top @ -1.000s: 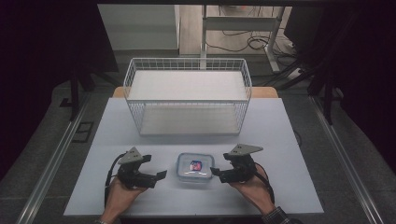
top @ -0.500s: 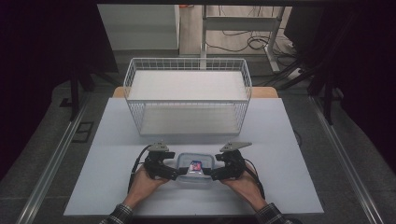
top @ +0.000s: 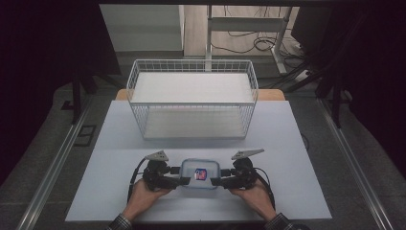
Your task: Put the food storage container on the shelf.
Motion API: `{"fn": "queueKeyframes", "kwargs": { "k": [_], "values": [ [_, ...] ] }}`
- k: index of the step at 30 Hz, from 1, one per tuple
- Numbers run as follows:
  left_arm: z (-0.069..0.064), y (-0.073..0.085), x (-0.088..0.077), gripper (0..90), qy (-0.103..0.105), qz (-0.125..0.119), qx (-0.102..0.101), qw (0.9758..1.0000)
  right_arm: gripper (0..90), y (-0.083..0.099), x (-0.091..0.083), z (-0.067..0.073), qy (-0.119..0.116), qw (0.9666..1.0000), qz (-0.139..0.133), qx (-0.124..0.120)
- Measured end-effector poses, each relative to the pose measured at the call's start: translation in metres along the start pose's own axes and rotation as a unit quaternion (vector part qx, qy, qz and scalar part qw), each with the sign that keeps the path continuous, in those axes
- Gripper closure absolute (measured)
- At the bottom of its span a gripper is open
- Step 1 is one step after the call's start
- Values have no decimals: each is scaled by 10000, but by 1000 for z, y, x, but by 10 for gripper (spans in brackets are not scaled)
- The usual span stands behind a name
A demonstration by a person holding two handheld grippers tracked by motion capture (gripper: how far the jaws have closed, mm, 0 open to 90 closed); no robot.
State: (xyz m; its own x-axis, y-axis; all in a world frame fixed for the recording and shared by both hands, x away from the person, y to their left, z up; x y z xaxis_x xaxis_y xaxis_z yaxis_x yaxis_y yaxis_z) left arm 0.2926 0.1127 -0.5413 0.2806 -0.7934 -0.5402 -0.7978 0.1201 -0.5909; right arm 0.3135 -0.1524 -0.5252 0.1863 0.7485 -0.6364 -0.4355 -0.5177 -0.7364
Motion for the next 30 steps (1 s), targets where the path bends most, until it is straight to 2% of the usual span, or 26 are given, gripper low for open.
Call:
{"fn": "queueKeyframes", "kwargs": {
  "k": [1,2,4,6,15,19,22,24,30],
  "values": [
    [1,2,-6,474,164,-71,-107,9998,496,2,-4,2,-88,9999,-70,52],
    [1,2,-6,504,164,-71,-107,9998,496,2,-4,2,-88,9999,-70,52],
    [2,7,-11,526,305,-109,-167,9993,547,4,-8,1,-209,9996,-187,104],
    [1,9,-12,553,319,-116,-191,9992,548,4,-8,0,-310,9992,-219,150],
    [10,10,-13,575,651,-219,-506,9964,559,5,-8,-3,-462,9978,-345,319],
    [12,8,-12,577,749,-258,-551,9953,566,2,-10,-4,-422,9978,-441,256],
    [13,5,-14,577,863,-336,-637,9937,574,0,-12,-5,-452,9973,-509,279],
    [14,3,-17,582,1026,-431,-709,9913,587,-2,-16,-5,-548,9957,-655,361],
    [12,-4,-22,584,1004,-500,-650,9916,588,-10,-19,-6,-529,9949,-798,329]
  ]
}}
Point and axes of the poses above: each handheld gripper's, and its own axes: x roughly forward along the jaws, y roughly out of its underside, z roughly to its left, the point moved 3 cm from there along x, roughly forward along the jaws, and after that the axes turned 15 degrees about -x, right-handed, at the moved point
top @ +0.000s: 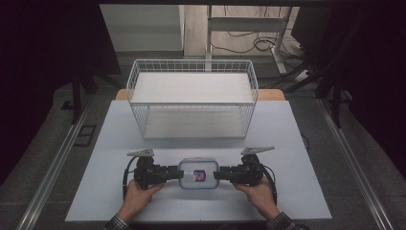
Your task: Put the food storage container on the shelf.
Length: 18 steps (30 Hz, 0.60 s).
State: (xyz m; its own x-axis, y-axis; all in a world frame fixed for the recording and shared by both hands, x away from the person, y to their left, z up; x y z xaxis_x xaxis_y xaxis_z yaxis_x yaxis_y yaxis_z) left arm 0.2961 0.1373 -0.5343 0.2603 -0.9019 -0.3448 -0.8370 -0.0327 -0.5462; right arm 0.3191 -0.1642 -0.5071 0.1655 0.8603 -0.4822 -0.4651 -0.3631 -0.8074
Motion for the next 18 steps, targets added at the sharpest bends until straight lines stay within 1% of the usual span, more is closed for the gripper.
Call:
{"fn": "queueKeyframes", "kwargs": {
  "k": [4,6,7,8,9,12,18],
  "values": [
    [-5,-7,-3,583,-28,-50,41,10000,587,-5,-2,0,35,9999,-95,16],
    [-9,-13,-4,583,-73,-37,117,9999,586,-10,-4,0,92,9998,-173,0],
    [-12,-17,-5,582,-143,-32,195,9997,585,-15,-5,-1,104,9997,-214,1],
    [-12,-17,-5,580,-143,-32,195,9997,585,-15,-5,-1,104,9997,-214,1],
    [-16,-21,-5,579,-244,-53,267,9993,583,-21,-6,-2,131,9996,-255,10],
    [-17,-25,-6,577,-273,-94,268,9992,582,-25,-6,-4,154,9995,-274,-3],
    [-23,-40,-12,578,-275,-213,307,9989,581,-43,-9,-7,173,9991,-392,-64]
  ]
}}
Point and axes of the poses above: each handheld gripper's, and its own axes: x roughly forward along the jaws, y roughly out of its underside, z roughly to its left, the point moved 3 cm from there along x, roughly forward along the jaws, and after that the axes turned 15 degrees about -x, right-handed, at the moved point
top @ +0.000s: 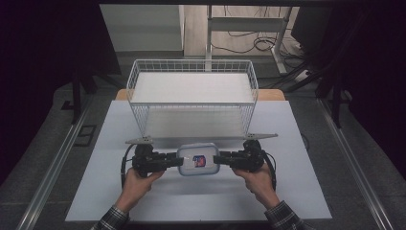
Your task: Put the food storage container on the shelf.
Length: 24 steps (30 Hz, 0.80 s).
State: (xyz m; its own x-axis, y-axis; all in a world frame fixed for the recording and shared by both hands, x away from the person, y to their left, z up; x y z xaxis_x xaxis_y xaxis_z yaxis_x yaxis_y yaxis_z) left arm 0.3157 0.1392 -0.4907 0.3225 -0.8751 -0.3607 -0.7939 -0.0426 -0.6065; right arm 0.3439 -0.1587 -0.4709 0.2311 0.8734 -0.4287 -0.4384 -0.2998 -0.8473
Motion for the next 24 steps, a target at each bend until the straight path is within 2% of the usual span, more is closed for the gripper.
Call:
{"fn": "queueKeyframes", "kwargs": {
  "k": [4,5,14,18,19,20,21,23,24],
  "values": [
    [-6,-18,-6,583,75,-68,7,9999,582,-19,-4,-2,-5,9999,-88,-49],
    [-6,-18,-6,583,75,-68,7,9999,582,-19,-4,-2,-5,9999,-88,-49],
    [-19,-52,-20,586,57,-205,114,9997,582,-55,-9,-5,-41,9995,-236,-182],
    [-23,-68,-27,593,176,-304,47,9994,582,-75,-11,-8,-90,9992,-329,-209],
    [-24,-72,-29,593,179,-310,55,9993,582,-75,-11,-8,-90,9992,-329,-209],
    [-26,-81,-32,593,169,-328,69,9993,582,-83,-10,-9,-115,9991,-363,-198],
    [-26,-81,-32,594,169,-328,69,9993,582,-83,-10,-9,-115,9991,-363,-198],
    [-28,-90,-35,595,169,-373,55,9991,583,-96,-10,-13,-138,9989,-426,-166],
    [-29,-99,-38,594,180,-411,40,9990,582,-101,-10,-14,-135,9988,-445,-177]
  ]
}}
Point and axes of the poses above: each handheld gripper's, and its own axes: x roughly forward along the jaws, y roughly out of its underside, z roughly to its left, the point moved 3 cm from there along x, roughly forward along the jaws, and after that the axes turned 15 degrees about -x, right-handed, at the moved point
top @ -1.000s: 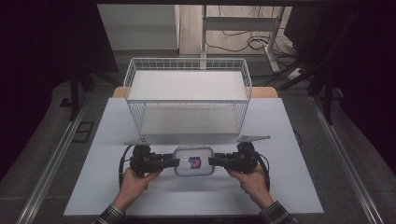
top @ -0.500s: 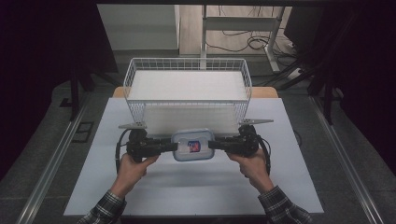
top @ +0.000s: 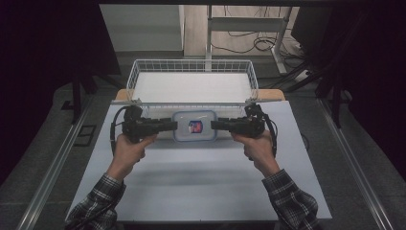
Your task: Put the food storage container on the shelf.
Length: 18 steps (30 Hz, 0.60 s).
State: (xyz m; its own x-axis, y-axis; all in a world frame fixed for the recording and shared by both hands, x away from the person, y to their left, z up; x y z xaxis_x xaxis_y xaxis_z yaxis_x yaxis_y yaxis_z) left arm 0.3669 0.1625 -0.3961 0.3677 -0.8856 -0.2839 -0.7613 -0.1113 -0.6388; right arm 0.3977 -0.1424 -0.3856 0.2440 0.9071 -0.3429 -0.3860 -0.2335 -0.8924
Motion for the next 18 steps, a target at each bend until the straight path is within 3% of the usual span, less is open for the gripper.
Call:
{"fn": "queueKeyframes", "kwargs": {
  "k": [10,15,18],
  "values": [
    [-4,-45,-9,595,36,-192,111,9997,582,-48,5,-13,49,9998,-164,-122],
    [1,-71,-7,594,29,-275,103,9996,579,-69,10,-25,163,9995,-199,-189],
    [4,-78,-4,592,10,-310,63,9995,578,-74,11,-30,203,9994,-214,-194]
  ]
}}
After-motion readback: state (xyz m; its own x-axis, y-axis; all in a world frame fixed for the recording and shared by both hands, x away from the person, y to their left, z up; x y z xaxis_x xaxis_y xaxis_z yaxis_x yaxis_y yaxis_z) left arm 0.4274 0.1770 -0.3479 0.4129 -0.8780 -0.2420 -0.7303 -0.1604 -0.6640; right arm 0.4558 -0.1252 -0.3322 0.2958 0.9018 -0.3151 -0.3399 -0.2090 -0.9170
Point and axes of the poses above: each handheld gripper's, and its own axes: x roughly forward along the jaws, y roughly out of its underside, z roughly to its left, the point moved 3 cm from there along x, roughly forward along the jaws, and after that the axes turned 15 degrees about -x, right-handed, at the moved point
